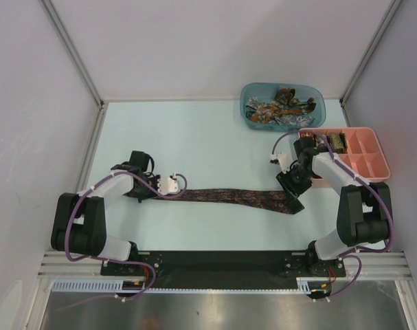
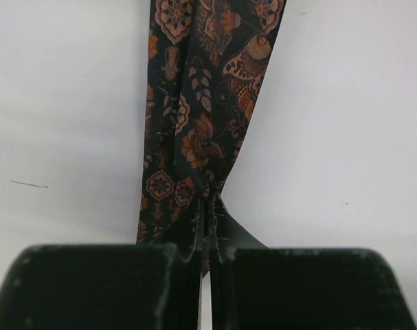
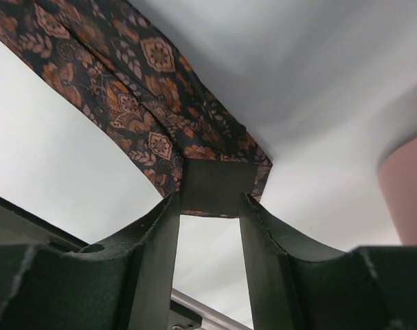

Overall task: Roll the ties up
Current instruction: Flatten out the tie at the center of the board.

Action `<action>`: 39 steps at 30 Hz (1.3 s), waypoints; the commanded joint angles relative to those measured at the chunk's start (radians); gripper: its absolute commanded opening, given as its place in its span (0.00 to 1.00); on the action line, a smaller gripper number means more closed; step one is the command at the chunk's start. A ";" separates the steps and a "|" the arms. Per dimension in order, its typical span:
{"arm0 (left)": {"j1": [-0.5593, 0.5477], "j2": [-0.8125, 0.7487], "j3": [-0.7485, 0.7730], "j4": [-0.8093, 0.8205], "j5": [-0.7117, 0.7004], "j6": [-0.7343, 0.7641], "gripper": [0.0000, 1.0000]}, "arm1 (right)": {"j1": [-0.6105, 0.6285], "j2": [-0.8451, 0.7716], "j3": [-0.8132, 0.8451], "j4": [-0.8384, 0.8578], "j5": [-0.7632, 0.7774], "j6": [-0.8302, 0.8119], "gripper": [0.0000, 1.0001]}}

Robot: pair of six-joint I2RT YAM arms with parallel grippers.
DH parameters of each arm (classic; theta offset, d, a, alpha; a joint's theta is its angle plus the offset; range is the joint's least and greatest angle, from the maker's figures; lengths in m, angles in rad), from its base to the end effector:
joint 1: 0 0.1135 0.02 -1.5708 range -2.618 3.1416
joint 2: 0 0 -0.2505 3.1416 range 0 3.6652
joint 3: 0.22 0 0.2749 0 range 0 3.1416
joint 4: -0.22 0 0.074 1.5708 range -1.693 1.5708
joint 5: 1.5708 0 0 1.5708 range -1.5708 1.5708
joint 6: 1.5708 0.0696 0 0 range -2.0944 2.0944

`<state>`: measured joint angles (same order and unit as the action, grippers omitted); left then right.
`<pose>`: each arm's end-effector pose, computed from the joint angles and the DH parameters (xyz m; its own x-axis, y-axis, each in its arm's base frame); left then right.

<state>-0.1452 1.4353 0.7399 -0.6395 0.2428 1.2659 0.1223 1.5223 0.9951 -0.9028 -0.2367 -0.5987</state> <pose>0.2585 -0.0547 0.0982 -0.1018 0.9506 -0.2931 0.9766 0.1517 0.1528 0.2856 0.0515 0.1403 -0.7266 -0.6413 -0.2468 -0.6788 0.7257 0.1127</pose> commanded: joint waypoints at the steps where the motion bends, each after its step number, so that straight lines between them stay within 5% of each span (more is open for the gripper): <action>1: 0.027 -0.029 -0.027 0.023 -0.031 0.105 0.00 | 0.010 -0.014 -0.044 0.042 0.008 -0.021 0.45; 8: 0.058 -0.056 -0.066 0.084 -0.042 0.187 0.01 | 0.048 -0.051 -0.107 0.093 0.048 -0.016 0.43; 25: 0.058 -0.087 -0.076 0.116 -0.008 0.178 0.10 | 0.102 0.099 0.088 0.105 -0.047 0.088 0.52; 28: 0.058 -0.095 -0.077 0.118 -0.008 0.174 0.09 | 0.109 0.133 0.088 0.076 -0.061 0.080 0.45; 33: 0.058 -0.096 -0.073 0.120 0.001 0.159 0.08 | 0.109 0.107 0.062 0.009 -0.082 0.050 0.00; 39: 0.059 -0.085 -0.054 0.121 0.018 0.144 0.08 | 0.099 0.016 0.025 -0.028 -0.038 0.036 0.00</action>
<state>-0.0948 1.3670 0.6674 -0.5316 0.2234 1.4151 0.2268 1.6157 1.0286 -0.8841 -0.2913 -0.5362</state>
